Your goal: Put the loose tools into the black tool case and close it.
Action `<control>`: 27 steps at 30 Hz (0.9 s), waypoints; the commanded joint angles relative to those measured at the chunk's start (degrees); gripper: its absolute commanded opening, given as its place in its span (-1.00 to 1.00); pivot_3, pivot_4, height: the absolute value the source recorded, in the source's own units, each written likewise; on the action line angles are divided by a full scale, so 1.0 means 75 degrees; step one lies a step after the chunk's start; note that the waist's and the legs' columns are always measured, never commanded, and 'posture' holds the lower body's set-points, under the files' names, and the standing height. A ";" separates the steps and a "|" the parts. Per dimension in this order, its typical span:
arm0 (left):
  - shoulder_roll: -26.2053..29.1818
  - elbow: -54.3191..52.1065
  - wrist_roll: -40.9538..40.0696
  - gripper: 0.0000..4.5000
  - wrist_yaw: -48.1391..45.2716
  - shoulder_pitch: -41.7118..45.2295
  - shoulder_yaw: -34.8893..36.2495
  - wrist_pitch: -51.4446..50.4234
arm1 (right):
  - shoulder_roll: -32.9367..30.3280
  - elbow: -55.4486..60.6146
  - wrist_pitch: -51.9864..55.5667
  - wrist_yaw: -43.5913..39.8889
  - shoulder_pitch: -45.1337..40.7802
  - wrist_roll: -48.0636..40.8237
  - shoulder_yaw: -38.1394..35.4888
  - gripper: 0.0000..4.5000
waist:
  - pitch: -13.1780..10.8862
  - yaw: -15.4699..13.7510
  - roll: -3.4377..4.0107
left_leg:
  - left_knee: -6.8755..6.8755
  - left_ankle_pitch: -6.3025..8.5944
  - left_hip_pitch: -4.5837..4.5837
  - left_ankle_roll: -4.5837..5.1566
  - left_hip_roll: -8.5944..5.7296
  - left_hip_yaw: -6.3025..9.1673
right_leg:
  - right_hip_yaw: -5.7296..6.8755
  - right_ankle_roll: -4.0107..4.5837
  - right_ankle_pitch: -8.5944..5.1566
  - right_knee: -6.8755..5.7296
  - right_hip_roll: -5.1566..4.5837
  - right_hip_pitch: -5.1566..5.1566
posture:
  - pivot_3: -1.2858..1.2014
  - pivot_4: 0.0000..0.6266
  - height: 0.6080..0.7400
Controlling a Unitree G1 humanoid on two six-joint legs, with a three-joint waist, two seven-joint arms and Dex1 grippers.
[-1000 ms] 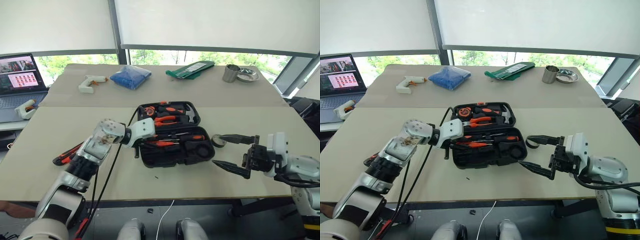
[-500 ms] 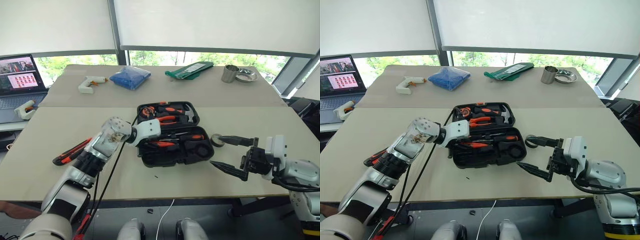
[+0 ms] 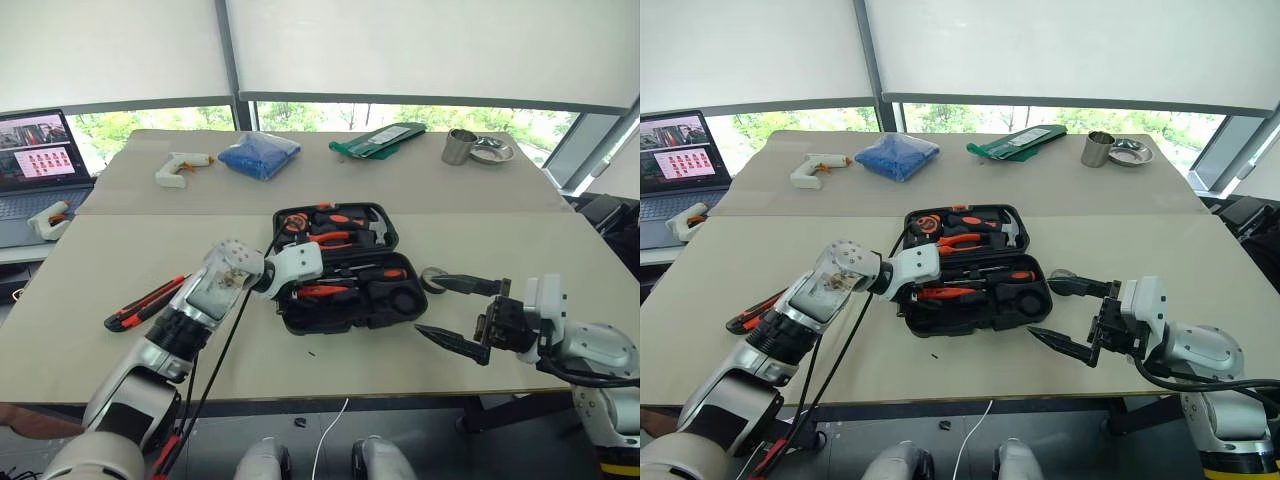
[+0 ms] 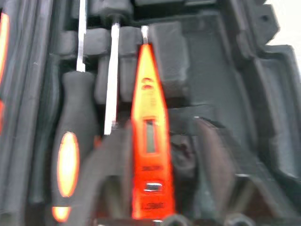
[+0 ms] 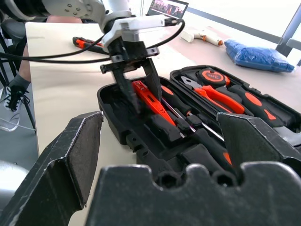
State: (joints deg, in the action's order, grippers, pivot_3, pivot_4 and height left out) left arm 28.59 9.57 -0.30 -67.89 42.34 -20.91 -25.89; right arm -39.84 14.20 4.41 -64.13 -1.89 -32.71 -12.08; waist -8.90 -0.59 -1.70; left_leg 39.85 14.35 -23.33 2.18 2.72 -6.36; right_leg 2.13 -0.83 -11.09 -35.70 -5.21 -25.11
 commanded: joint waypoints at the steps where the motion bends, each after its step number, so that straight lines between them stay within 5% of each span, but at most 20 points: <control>1: -0.0185 -0.0221 -0.0687 0.39 0.0179 0.0014 0.0861 0.0971 | 0.0021 0.0190 -0.0062 0.0020 -0.0077 -0.0038 -0.0016 1.00 | -0.0001 -0.0016 -0.0001 | 0.0005 0.0000 0.0000 0.0000 -0.0001 0.0000 | 0.0000 0.0000 0.0000 -0.0003 -0.0002 0.0000 | 0.03 -0.52 1.00; 8: -0.0618 0.0079 -0.1529 0.39 0.0283 -0.0246 0.1538 0.1444 | 0.0057 0.0124 -0.0035 0.0032 -0.0155 -0.0027 0.0134 1.00 | -0.0001 -0.0018 -0.0001 | 0.0021 0.0000 0.0004 0.0001 -0.0004 0.0002 | 0.0001 -0.0003 0.0001 -0.0009 -0.0007 0.0011 | 0.03 -0.52 1.00; 16: -0.0810 0.1071 -0.0979 -0.96 0.0862 -0.0462 0.1302 0.2105 | 0.0017 0.0140 -0.0007 0.0085 -0.0154 -0.0089 0.0115 1.00 | -0.0001 -0.0014 -0.0001 | 0.0021 0.0000 0.0004 0.0000 -0.0006 0.0002 | 0.0001 0.0000 0.0002 -0.0013 -0.0004 0.0010 | 0.03 -0.52 1.00; 27: -0.0902 0.1865 -0.0696 -0.99 0.1021 -0.0715 0.1147 0.2492 | 0.0002 0.0231 0.0020 0.0160 -0.0014 -0.0089 0.0036 1.00 | 0.0000 -0.0019 -0.0001 | 0.0022 0.0000 0.0008 0.0000 -0.0005 0.0003 | 0.0002 0.0003 0.0004 -0.0012 -0.0007 0.0014 | 0.03 -0.52 1.00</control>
State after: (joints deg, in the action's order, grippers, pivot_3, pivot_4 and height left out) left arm 21.99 22.40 -6.60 -61.58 37.03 -12.42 -7.26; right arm -39.34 14.17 4.45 -63.38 -1.91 -32.71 -10.12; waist -8.90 -0.74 -1.71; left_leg 40.01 14.35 -23.26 2.18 2.69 -6.33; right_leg 2.15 -0.81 -11.06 -35.79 -5.26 -24.99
